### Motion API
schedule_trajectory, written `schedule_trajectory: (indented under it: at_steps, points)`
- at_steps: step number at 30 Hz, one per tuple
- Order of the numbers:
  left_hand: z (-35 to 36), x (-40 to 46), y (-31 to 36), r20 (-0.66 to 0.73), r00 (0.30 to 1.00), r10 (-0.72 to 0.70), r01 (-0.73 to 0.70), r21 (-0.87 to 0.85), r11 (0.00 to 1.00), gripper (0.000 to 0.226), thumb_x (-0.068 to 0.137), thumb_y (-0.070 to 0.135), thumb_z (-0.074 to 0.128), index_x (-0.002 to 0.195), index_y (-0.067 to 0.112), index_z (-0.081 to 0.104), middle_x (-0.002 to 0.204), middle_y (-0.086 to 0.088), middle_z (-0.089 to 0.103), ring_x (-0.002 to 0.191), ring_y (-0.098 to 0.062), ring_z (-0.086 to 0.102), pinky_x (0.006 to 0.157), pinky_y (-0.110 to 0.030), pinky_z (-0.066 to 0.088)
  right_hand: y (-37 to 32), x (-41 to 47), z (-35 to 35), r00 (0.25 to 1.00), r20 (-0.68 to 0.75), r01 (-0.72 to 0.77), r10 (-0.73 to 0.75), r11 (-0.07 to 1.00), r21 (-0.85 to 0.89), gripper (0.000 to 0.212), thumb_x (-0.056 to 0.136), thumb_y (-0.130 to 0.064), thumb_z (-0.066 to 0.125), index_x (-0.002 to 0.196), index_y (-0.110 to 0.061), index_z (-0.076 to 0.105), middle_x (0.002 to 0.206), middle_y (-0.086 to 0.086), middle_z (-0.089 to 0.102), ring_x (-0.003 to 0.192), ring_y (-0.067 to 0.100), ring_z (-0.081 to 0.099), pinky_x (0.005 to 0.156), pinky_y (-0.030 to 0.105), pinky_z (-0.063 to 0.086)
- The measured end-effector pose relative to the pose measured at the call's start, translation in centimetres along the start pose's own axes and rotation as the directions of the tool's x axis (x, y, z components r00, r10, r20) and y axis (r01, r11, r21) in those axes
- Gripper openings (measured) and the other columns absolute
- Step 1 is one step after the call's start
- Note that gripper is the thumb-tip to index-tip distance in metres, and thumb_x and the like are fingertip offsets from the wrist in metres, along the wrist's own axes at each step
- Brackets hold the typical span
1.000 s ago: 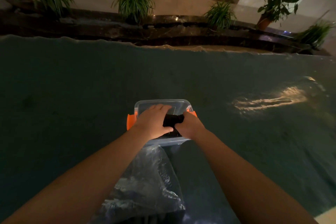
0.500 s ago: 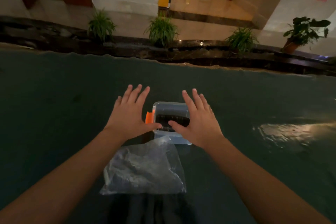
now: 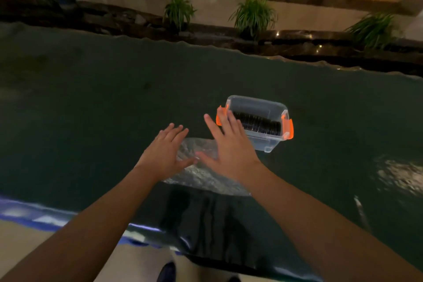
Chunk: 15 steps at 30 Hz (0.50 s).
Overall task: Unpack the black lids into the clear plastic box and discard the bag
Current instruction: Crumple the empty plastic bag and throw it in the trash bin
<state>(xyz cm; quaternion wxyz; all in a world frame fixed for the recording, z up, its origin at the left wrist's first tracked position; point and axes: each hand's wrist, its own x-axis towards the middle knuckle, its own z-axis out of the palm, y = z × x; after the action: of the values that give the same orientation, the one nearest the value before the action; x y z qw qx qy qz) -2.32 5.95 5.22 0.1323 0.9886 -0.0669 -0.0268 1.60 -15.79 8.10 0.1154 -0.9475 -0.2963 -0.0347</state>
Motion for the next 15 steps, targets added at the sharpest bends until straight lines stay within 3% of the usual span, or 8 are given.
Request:
schedule_trajectory:
  at_steps: [3, 6, 11, 15]
  points:
    - [2.0, 1.6, -1.3, -0.007, 0.997, 0.082, -0.083, -0.052, 0.995, 0.068, 0.099, 0.050, 0.049, 0.153, 0.013, 0.035, 0.160, -0.008, 0.038, 0.153, -0.024, 0.020, 0.122, -0.035, 0.012, -1.0, 0.9, 3.5, 0.998, 0.056, -0.026, 0.024, 0.999, 0.040, 0.079, 0.099, -0.065, 0.027, 0.161, -0.022, 0.004, 0.169, 0.013, -0.003, 0.155, 0.028, -0.006, 0.125, 0.049, 0.008]
    - [3.9, 4.0, -2.1, 0.049, 0.985, 0.164, -0.162, -0.041, 0.986, 0.063, 0.100, 0.040, 0.055, 0.152, 0.012, 0.036, 0.157, -0.012, 0.042, 0.151, -0.026, 0.026, 0.122, -0.035, 0.017, -1.4, 2.1, 6.7, 0.995, 0.070, -0.069, 0.066, 0.996, 0.054, 0.068, 0.104, -0.054, 0.024, 0.161, -0.020, 0.009, 0.169, 0.013, 0.002, 0.156, 0.026, -0.001, 0.126, 0.046, 0.011]
    - [7.1, 6.0, -3.1, 0.261, 0.946, 0.193, -0.213, 0.053, 0.976, 0.100, 0.084, 0.067, 0.060, 0.159, 0.015, 0.019, 0.166, -0.007, 0.024, 0.154, -0.024, 0.016, 0.125, -0.045, 0.017, -0.7, 2.8, 11.3, 0.976, 0.183, -0.120, 0.117, 0.993, 0.010, 0.068, 0.102, -0.058, 0.015, 0.160, -0.025, 0.001, 0.169, 0.010, -0.006, 0.155, 0.024, -0.009, 0.126, 0.047, 0.006]
    - [9.5, 6.2, -3.4, 0.360, 0.920, 0.157, -0.220, 0.143, 0.965, 0.119, 0.072, 0.088, 0.036, 0.161, 0.015, 0.003, 0.170, -0.005, 0.006, 0.156, -0.024, -0.002, 0.126, -0.050, 0.006, 0.1, 1.9, 13.9, 0.953, 0.249, -0.168, 0.175, 0.985, -0.049, 0.074, 0.097, -0.067, 0.005, 0.159, -0.029, -0.006, 0.169, 0.010, -0.008, 0.154, 0.030, -0.011, 0.125, 0.053, 0.006]
